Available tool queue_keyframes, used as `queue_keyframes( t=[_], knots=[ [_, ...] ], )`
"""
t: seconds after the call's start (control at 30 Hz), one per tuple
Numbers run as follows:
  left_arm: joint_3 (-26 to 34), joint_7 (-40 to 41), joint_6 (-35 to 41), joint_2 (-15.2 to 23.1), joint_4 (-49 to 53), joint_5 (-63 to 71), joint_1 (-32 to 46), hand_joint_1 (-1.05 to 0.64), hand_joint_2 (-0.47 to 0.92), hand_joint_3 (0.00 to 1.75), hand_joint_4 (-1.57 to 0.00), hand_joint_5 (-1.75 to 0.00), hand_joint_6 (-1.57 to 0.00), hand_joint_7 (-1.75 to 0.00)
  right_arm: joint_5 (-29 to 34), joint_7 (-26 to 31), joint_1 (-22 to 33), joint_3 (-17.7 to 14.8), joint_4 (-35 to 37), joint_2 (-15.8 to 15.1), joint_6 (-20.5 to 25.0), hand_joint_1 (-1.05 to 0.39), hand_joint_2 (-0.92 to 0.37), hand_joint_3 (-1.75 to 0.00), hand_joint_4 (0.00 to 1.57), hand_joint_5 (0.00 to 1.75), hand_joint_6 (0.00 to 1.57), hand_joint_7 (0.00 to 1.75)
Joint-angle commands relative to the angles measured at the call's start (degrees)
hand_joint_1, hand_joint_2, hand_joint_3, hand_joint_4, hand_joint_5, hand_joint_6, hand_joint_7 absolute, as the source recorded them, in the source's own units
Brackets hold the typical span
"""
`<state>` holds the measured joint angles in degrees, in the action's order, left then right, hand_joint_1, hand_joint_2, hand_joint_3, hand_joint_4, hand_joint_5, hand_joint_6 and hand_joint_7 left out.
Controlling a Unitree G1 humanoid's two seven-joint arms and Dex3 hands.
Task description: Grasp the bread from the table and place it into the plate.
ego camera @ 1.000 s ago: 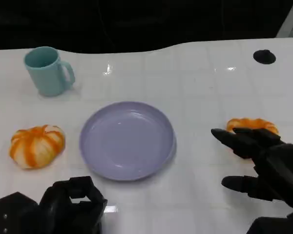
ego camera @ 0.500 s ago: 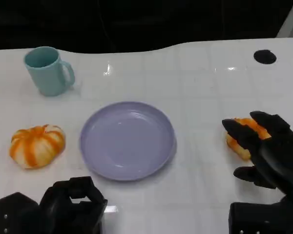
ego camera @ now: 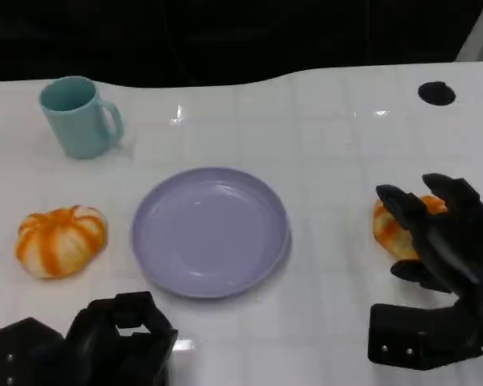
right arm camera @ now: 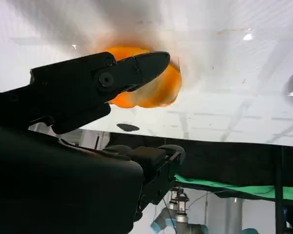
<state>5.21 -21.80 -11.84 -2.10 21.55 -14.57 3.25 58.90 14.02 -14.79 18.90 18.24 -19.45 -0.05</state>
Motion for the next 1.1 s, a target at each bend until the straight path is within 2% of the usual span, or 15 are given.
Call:
queue_keyframes(
  t=[0.03,0.5,0.8,0.9,0.93,0.97,1.03,1.07,1.1],
  knots=[
    [0.07,0.54,-0.06,0.45,-0.95,0.13,0.35,-1.05,0.44,0.96,-1.57,-1.22,-1.43,-0.9,-1.58,1.5,-2.47,1.18,4.12,0.18,0.78,-0.57,-0.86,0.0,0.0,0.3,0.24,0.01],
    [0.05,0.74,0.15,0.5,-1.94,0.17,1.09,-1.05,0.43,0.98,-1.57,-1.23,-1.42,-0.91,-4.7,4.3,-9.18,5.28,17.66,2.02,2.79,-0.56,-0.86,0.0,0.01,0.31,0.25,0.0],
    [0.05,0.34,-0.43,0.58,-1.81,0.11,1.22,-1.05,0.43,0.99,-1.57,-1.22,-1.41,-0.92,-6.73,7.9,-12.8,7.13,25.9,2.94,2.03,-0.55,-0.87,-0.01,0.06,0.33,0.28,0.01],
    [0.02,0.35,-0.22,0.56,-2.05,0.05,1.34,-1.05,0.43,0.98,-1.57,-1.23,-1.41,-0.92,-8.21,11.73,-14.26,7.21,29.69,3.18,-1.24,-0.45,-0.9,0.0,0.42,0.26,0.5,0.04],
    [0.0,0.38,-0.1,0.55,-2.18,0.03,1.41,-1.05,0.43,0.98,-1.57,-1.23,-1.41,-0.92,-9.0,13.61,-14.59,6.95,30.95,3.29,-3.04,-0.37,-0.89,0.0,0.67,0.33,0.66,0.08],
    [0.01,0.44,0.2,0.52,-2.36,-0.06,1.46,-1.05,0.43,0.98,-1.57,-1.23,-1.41,-0.92,-9.51,15.77,-14.99,6.9,32.32,3.41,-4.56,-0.32,-0.88,0.0,0.77,0.5,0.77,0.08],
    [0.01,0.55,0.29,0.46,-2.52,-0.08,1.54,-1.05,0.43,0.98,-1.57,-1.22,-1.41,-0.92,-10.61,18.61,-15.68,6.8,34.61,3.67,-6.99,-0.26,-0.9,-0.01,0.87,0.98,1.04,0.12],
    [-0.02,0.58,0.13,0.48,-2.5,0.05,1.56,-1.05,0.43,0.98,-1.57,-1.22,-1.42,-0.92,-10.81,19.99,-16.04,6.98,35.71,3.74,-7.9,-0.24,-0.91,-0.01,0.89,1.08,1.11,0.14],
    [-0.05,0.59,-0.01,0.5,-2.5,0.15,1.6,-1.05,0.43,0.98,-1.57,-1.22,-1.42,-0.92,-10.95,21.1,-16.38,7.24,36.63,3.77,-8.65,-0.21,-0.92,-0.02,0.88,1.31,1.18,0.18]
  ],
)
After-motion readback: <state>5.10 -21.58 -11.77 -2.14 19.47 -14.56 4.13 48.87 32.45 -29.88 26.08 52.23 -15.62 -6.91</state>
